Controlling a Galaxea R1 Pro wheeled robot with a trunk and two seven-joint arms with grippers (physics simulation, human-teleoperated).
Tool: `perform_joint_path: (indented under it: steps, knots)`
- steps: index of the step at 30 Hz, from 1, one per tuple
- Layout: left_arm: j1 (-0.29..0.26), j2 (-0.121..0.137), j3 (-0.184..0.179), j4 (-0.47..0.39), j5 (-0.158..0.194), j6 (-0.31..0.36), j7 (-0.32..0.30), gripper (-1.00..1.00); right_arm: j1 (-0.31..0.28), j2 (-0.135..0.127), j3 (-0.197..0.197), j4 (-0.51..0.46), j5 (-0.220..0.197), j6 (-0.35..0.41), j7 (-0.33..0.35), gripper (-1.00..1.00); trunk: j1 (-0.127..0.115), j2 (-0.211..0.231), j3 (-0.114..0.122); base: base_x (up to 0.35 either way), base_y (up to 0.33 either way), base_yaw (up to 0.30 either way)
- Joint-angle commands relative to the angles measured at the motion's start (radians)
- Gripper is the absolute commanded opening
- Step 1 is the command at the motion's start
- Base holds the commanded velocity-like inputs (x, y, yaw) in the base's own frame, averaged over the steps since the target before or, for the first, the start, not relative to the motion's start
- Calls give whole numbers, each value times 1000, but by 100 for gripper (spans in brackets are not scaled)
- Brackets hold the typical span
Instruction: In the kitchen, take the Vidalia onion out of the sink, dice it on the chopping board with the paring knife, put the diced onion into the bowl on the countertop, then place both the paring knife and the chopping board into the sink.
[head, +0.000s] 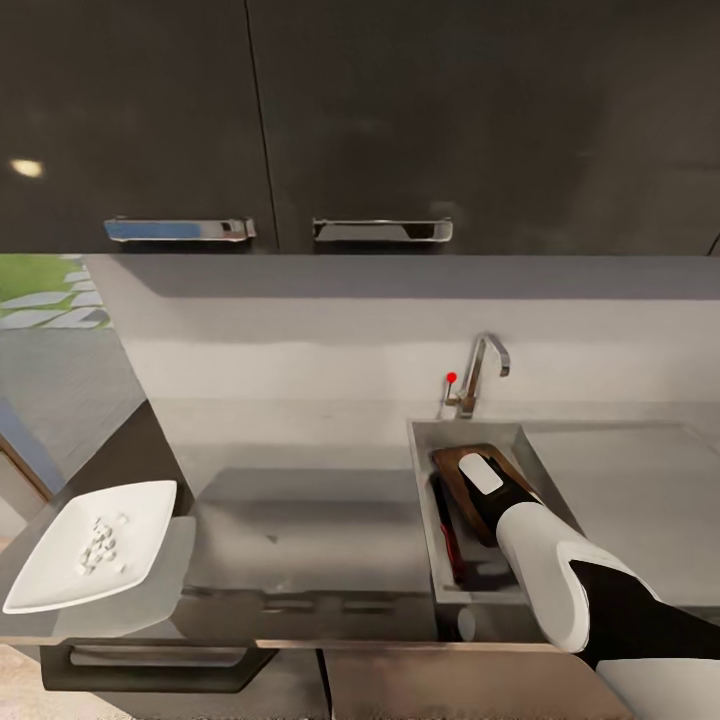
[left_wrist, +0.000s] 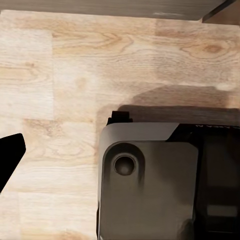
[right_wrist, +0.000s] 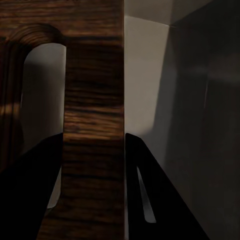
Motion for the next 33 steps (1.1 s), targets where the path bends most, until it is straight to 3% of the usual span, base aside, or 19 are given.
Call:
perform_joint_path:
  steps: [1,14,33]
  knots:
    - [-2,0,-3,5,7,-8,1,100,-1,0,4,-1,-7,-8,-2,-100,1,-2,-4,0,0,0]
    - [-2,0,-3,5,7,-8,1,100,-1,0,4,0,-7,-7,2,-100,1,-2,-25,0,0,0]
    - [-2,0,-3,5,7,-7,0,100,0,-2,3,35,-6,-7,110,-100,1,-2,-55,0,0,0]
